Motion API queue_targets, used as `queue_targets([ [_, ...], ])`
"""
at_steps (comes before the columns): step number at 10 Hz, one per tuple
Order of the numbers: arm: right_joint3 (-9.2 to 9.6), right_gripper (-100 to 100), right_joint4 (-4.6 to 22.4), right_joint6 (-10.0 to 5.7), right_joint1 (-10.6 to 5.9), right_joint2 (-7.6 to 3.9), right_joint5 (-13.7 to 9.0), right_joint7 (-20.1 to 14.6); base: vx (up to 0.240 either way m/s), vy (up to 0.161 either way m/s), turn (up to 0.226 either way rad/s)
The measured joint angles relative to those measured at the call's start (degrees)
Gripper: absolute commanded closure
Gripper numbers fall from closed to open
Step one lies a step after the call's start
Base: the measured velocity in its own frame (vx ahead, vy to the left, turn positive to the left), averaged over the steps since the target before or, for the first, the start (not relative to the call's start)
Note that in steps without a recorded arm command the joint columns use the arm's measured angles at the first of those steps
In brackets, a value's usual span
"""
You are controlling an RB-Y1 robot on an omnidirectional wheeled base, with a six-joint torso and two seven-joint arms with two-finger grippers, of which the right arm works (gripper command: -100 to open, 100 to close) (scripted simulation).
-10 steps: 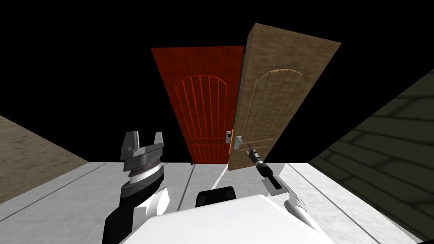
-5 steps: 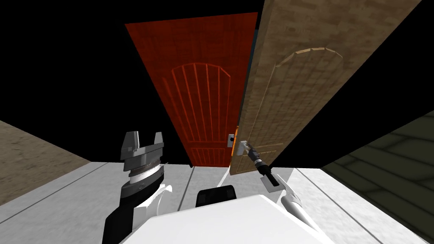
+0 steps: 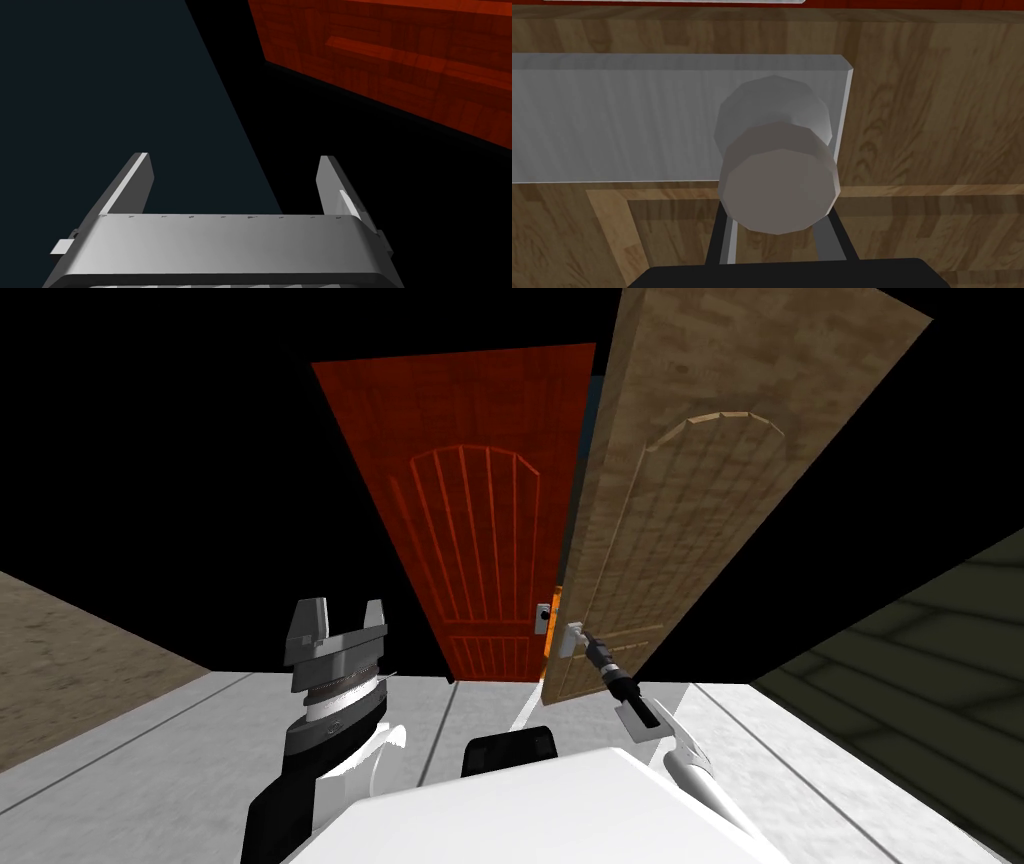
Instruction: Pull the door open
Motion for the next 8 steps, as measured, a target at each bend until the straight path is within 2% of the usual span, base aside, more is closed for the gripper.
queue_targets([
  [1,0.02,100,0.05,0.03,0.08,0.01,0.01,0.00,-0.107,-0.045,0.132],
  [2,0.11,100,-0.23,-0.39,0.46,-0.71,0.09,-0.51,-0.182,-0.122,0.177],
  [5,1.43,100,-1.24,-3.32,2.11,-2.68,0.74,-2.64,-0.221,-0.132,0.166],
  [8,3.10,100,-2.32,-5.79,4.83,-5.01,1.49,-5.17,-0.203,-0.115,0.144],
])
